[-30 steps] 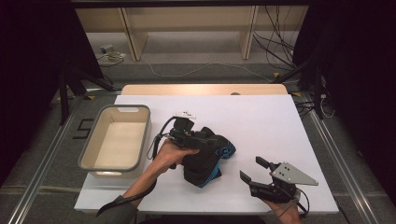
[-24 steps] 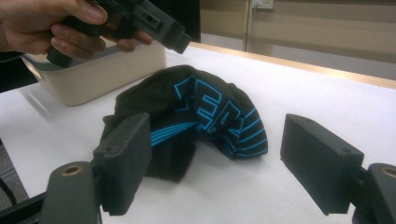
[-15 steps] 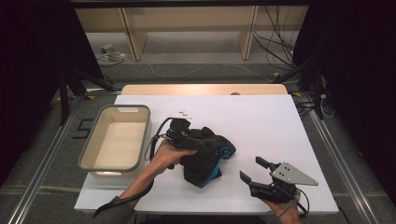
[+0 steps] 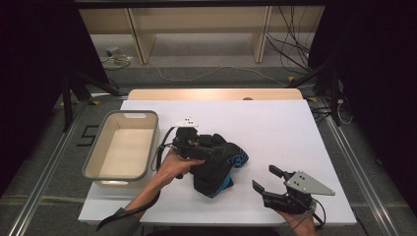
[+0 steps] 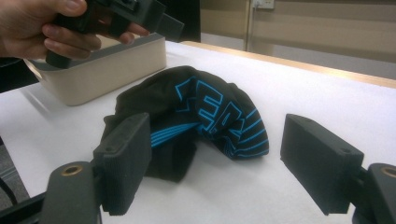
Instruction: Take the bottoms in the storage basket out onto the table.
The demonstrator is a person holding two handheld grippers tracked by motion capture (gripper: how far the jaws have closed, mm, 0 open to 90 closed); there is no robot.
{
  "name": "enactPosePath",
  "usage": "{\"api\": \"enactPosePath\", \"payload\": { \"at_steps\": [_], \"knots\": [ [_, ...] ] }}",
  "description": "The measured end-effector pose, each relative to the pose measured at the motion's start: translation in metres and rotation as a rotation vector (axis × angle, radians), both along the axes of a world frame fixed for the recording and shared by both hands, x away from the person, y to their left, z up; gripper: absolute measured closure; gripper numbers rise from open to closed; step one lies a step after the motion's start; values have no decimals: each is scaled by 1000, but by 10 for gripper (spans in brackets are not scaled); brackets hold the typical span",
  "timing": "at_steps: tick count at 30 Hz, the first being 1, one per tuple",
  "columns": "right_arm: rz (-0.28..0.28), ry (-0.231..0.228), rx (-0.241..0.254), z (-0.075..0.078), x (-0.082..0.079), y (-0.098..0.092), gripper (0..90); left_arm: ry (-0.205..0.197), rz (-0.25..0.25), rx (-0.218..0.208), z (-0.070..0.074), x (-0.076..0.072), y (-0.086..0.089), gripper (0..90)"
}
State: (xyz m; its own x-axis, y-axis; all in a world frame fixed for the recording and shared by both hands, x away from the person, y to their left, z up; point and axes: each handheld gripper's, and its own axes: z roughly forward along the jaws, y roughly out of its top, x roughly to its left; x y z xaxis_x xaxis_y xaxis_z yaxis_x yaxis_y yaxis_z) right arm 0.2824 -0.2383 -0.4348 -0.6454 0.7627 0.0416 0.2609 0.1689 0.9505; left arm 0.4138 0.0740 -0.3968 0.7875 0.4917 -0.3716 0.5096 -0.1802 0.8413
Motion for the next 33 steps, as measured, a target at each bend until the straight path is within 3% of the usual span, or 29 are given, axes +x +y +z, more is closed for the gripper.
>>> {"api": "enactPosePath", "payload": {
  "at_steps": [8,29,33],
  "knots": [
    [1,1,2,0,0,0,254,-46,8,-25,1,-7,8,164],
    [5,1,3,0,0,1,254,-118,43,-74,4,-23,36,163],
    [4,-1,4,0,0,0,254,-136,36,-56,5,-28,38,162]
  ]
}}
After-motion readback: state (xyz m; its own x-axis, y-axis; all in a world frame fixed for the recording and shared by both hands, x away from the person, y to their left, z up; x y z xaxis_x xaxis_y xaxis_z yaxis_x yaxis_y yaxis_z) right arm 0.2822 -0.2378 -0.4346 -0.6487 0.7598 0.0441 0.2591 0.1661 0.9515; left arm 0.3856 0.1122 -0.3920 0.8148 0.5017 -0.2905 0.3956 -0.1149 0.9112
